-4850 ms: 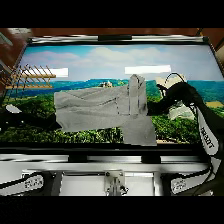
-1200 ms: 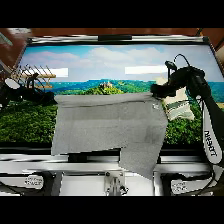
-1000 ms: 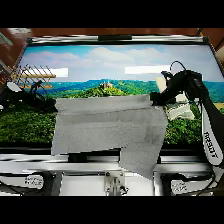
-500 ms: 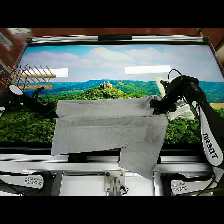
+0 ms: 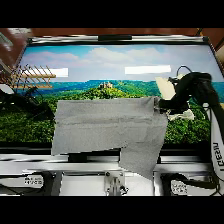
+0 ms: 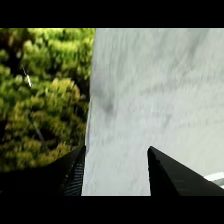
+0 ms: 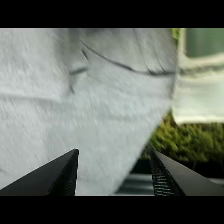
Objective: Fold the shirts.
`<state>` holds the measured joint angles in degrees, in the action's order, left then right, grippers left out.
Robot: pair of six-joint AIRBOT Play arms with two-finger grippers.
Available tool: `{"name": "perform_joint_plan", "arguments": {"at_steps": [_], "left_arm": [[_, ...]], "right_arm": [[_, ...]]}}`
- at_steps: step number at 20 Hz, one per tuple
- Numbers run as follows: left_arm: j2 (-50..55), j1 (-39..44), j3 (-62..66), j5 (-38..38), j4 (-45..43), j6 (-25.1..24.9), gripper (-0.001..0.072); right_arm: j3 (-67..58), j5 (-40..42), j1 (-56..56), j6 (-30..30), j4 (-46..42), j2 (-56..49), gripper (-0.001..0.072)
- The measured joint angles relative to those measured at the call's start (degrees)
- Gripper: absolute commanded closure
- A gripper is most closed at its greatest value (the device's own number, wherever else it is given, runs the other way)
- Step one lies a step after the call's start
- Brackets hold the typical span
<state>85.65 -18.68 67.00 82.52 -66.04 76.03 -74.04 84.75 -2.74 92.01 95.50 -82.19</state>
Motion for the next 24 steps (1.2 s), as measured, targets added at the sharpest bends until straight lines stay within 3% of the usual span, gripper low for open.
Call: {"name": "perform_joint_plan", "arguments": {"at_steps": [4,9,20,22,24], "left_arm": [[-8.9,-5.5,-12.0,2.3,-0.7,-2.6,0.0216],[-19.7,-12.8,-29.3,-0.8,-1.0,-7.5,0.0216],[-23.7,-15.6,-42.1,-7.0,1.0,-10.2,0.0226],[-23.7,-15.5,-42.9,-7.9,2.6,-10.5,0.0321],[-23.6,-15.0,-43.4,-9.4,3.3,-10.8,0.0468]], "right_arm": [[3.0,4.7,-9.1,2.9,-0.1,6.1,0.0157],[9.8,4.6,-16.7,4.6,2.6,10.8,0.0157],[14.1,2.2,-18.9,6.1,7.6,12.1,0.0157],[14.2,2.2,-18.9,6.1,7.7,12.1,0.0157],[14.4,2.2,-18.9,6.2,7.8,12.1,0.0157]]}}
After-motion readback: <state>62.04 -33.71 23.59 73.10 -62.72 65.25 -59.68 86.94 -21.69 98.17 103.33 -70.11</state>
